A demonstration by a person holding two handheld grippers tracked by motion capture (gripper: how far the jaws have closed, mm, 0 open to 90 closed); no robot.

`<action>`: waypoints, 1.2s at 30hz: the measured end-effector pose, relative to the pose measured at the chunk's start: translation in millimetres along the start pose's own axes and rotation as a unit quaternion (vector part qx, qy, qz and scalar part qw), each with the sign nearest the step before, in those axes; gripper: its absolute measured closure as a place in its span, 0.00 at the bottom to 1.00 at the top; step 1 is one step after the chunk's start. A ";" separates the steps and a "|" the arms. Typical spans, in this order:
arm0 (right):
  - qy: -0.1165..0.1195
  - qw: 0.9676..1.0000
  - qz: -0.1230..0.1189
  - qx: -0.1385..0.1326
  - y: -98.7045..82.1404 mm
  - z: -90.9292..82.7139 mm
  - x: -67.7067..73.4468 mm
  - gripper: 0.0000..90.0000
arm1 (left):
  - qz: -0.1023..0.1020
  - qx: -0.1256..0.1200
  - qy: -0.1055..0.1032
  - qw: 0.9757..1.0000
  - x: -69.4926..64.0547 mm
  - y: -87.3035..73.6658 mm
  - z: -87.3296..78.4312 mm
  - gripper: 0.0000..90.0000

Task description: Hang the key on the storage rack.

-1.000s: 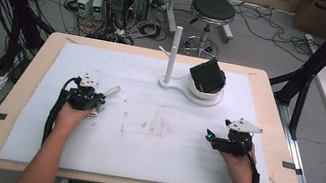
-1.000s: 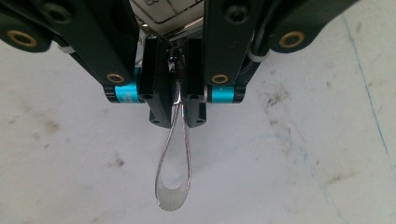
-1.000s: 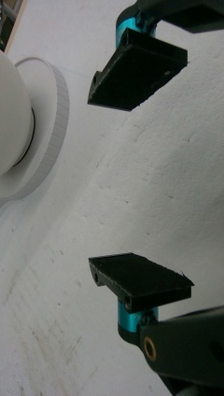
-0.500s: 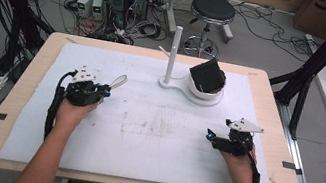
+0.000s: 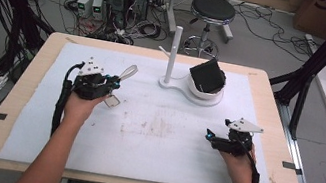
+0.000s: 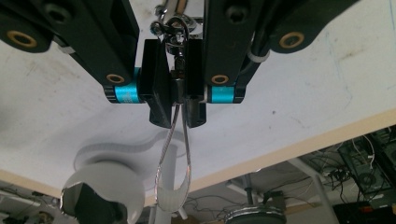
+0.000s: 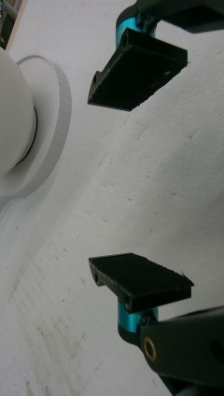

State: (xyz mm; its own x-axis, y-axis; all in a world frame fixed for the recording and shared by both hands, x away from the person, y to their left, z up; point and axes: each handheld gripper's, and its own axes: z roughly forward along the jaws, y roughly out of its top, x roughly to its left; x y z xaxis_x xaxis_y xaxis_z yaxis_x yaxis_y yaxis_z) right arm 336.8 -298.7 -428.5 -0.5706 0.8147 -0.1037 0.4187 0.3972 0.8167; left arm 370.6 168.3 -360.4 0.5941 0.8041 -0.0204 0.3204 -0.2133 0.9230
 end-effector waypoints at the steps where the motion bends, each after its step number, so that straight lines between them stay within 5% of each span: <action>1: 0.000 1.000 0.002 -0.001 0.2 0.4 0.4 0.22 | 0.001 -0.003 -0.001 1.000 -1.1 3.2 0.5 0.90; 19: -0.003 1.000 -0.002 -0.002 0.0 -0.7 0.1 0.22 | 0.027 -0.048 -0.013 0.998 -25.2 64.5 16.3 0.90; 36: -0.003 1.000 0.001 -0.004 -1.3 -2.9 -2.1 0.22 | 0.056 -0.044 -0.020 0.997 -42.0 103.6 49.3 0.90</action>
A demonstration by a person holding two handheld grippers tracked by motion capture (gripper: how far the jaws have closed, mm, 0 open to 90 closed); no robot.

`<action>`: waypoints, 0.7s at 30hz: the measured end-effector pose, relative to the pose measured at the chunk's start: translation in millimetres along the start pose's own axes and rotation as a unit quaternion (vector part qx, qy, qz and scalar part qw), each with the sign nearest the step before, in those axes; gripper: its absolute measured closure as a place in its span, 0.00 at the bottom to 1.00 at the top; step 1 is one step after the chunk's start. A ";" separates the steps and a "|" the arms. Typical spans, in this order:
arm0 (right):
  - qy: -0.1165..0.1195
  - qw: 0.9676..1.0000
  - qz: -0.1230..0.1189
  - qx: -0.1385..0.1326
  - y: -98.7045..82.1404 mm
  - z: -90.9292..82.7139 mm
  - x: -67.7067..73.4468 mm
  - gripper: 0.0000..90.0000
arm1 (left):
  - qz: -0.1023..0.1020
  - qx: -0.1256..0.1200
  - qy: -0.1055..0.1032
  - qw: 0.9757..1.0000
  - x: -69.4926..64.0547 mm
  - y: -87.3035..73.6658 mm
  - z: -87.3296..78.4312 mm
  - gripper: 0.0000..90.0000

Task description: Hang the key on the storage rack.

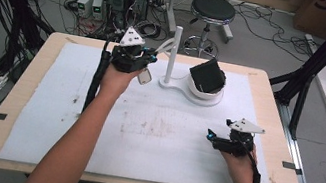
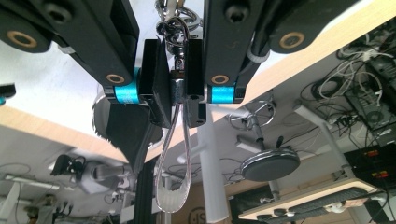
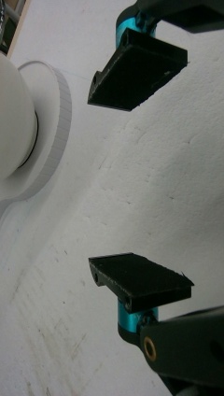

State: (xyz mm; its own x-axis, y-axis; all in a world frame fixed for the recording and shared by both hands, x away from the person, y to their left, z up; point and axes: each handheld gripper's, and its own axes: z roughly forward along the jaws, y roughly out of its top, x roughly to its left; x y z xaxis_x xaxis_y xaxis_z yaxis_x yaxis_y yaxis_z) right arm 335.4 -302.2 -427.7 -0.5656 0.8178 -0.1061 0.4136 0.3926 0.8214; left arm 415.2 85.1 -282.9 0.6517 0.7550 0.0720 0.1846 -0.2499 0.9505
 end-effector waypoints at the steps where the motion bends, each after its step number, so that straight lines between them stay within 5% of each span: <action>1: -0.001 1.000 0.002 -0.001 -0.2 0.0 0.1 0.22 | 0.004 0.003 0.001 1.000 -1.2 1.1 2.8 0.90; 21: -0.005 1.000 0.004 0.004 -4.8 -2.8 -4.9 0.22 | 0.009 0.056 0.020 0.998 1.8 -14.0 39.1 0.90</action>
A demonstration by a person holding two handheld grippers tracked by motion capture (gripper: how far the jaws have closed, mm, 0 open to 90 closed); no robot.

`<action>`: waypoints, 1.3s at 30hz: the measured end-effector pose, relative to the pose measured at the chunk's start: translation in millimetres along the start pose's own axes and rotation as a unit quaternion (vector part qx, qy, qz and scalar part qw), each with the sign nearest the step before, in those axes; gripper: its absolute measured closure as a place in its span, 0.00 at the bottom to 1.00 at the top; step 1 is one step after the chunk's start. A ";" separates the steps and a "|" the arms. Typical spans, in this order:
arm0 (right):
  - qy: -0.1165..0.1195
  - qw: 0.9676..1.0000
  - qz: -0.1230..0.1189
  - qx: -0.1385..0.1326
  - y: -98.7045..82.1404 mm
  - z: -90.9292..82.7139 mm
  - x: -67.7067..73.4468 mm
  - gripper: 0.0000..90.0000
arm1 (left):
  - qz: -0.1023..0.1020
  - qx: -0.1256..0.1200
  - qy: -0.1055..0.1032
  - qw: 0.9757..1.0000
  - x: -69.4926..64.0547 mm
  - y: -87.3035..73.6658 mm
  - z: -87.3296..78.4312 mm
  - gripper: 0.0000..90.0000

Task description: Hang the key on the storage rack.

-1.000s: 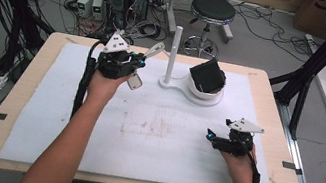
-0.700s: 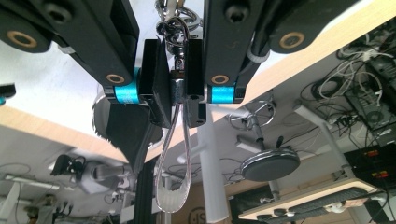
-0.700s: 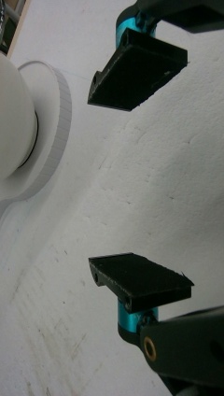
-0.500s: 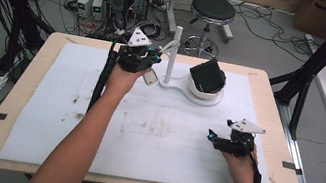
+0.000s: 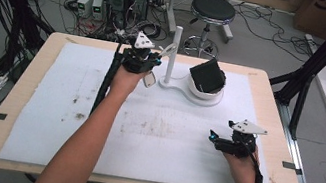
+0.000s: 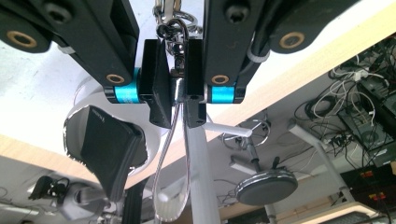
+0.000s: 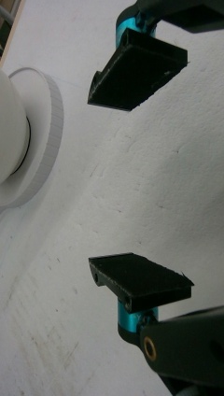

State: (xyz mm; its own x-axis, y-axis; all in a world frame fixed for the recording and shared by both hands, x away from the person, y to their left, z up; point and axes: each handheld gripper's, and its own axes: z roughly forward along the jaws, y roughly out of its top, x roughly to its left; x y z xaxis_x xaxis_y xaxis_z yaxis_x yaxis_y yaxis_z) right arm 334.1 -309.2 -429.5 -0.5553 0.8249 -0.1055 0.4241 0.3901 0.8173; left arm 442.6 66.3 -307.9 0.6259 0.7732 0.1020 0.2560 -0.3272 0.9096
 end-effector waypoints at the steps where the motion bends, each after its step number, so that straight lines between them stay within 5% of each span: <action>1: 0.001 1.000 0.001 0.000 -0.2 -0.4 0.0 0.22 | 0.001 0.001 0.001 1.000 -0.2 -0.3 1.0 0.90; 18: -0.001 1.000 0.001 -0.003 -0.7 -1.2 -1.4 0.22 | 0.006 0.032 0.023 0.999 -1.8 -2.2 22.1 0.89; 19: -0.001 1.000 0.000 -0.003 -0.9 -1.2 -1.7 0.22 | -0.001 0.029 0.020 0.999 -1.8 -2.7 22.2 0.88; 20: -0.001 1.000 0.003 -0.003 -0.9 -1.5 -1.8 0.22 | -0.004 0.027 0.020 0.999 -1.6 -2.7 22.3 0.76; 29: 0.000 1.000 0.003 -0.002 -0.5 -1.4 -0.9 0.22 | -0.017 0.014 -0.009 1.000 -1.5 -6.1 12.7 0.57; 39: -0.002 1.000 -0.004 0.000 0.3 0.0 0.3 0.22 | -0.024 0.021 -0.023 0.999 5.3 -23.0 -7.9 0.47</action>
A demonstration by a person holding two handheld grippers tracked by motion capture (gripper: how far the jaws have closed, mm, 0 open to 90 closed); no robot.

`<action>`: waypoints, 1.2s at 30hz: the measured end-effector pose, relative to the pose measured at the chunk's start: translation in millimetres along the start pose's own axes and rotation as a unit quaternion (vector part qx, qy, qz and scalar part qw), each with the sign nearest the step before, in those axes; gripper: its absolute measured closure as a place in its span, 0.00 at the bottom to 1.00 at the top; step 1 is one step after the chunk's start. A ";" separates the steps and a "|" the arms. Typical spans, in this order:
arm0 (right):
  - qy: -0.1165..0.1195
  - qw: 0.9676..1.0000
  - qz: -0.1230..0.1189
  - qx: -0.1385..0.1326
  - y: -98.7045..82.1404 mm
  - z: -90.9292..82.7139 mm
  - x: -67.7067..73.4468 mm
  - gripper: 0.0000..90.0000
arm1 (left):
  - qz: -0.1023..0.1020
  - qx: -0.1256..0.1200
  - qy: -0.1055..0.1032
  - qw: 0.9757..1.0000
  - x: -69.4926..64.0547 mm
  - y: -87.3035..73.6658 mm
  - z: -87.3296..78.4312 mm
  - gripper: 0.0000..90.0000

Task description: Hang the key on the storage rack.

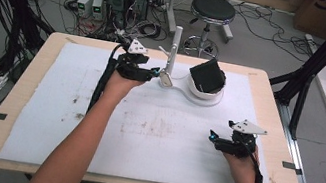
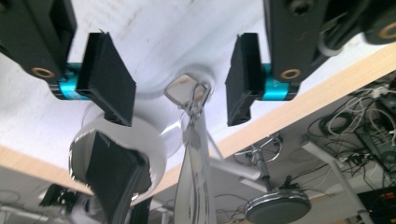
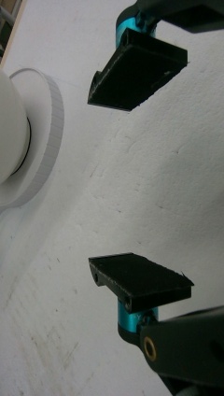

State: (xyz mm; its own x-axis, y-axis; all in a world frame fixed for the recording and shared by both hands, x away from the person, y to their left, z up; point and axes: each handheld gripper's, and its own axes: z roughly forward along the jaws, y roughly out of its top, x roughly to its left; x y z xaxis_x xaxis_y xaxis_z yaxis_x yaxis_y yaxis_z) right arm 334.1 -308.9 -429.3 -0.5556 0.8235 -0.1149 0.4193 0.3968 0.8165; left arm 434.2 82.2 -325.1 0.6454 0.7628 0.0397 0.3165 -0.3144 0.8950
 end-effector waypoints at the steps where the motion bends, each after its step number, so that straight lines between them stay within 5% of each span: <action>1: 0.000 1.000 0.000 0.000 0.0 0.0 0.0 0.22 | 0.001 0.001 -0.002 1.000 0.0 -2.2 -2.5 0.47; 20: 0.006 1.000 -0.001 0.005 2.3 4.1 2.6 0.22 | -0.002 0.002 -0.020 1.000 14.5 -40.9 -45.9 0.33; 36: 0.003 1.000 0.001 0.004 2.1 4.6 1.4 0.22 | -0.022 0.002 -0.041 0.999 21.8 -91.3 -68.1 0.29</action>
State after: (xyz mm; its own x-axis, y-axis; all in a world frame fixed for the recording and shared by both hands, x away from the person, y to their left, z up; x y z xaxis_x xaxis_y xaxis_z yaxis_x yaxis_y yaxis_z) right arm 337.5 -305.0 -430.3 -0.5589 0.8220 -0.1093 0.4265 0.3980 0.8122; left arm 372.0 166.0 -375.7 0.6859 0.7268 -0.0369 0.3481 -0.2832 0.8937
